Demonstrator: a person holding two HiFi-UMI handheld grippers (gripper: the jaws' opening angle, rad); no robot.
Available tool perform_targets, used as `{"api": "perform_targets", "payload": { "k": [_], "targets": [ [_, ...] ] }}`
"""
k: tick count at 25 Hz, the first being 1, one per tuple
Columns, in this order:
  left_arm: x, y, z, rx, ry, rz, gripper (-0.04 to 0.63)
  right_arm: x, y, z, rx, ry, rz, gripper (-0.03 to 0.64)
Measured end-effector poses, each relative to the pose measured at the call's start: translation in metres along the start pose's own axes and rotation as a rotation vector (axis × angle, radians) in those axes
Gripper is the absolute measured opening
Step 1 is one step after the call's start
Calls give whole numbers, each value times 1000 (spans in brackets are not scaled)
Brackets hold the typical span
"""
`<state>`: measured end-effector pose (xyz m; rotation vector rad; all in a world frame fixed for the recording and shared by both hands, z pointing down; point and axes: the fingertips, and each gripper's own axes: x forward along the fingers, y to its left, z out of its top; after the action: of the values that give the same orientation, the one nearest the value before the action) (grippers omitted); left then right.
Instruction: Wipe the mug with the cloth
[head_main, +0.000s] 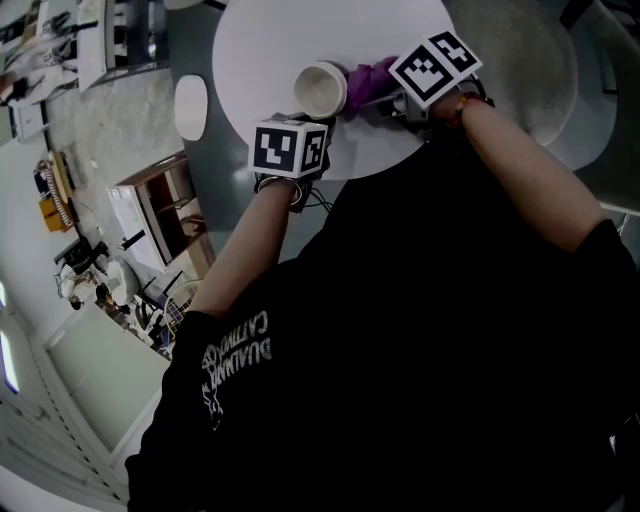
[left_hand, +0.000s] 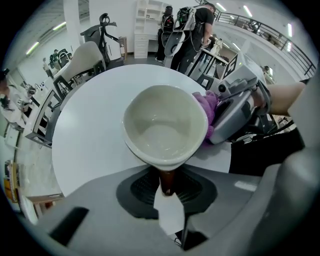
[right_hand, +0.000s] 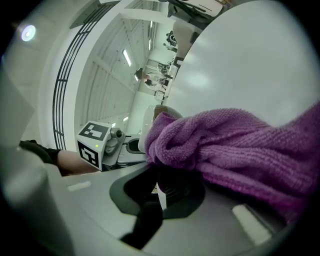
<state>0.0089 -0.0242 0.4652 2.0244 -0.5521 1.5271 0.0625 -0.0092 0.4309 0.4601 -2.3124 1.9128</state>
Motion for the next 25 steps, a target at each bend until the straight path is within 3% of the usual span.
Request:
{"api": "perform_targets", "payload": {
  "k": [25],
  "targets": [
    [-3,-4,5,-32,-24,-17,69,19,6,-8,50,-17,22,31]
  ]
}}
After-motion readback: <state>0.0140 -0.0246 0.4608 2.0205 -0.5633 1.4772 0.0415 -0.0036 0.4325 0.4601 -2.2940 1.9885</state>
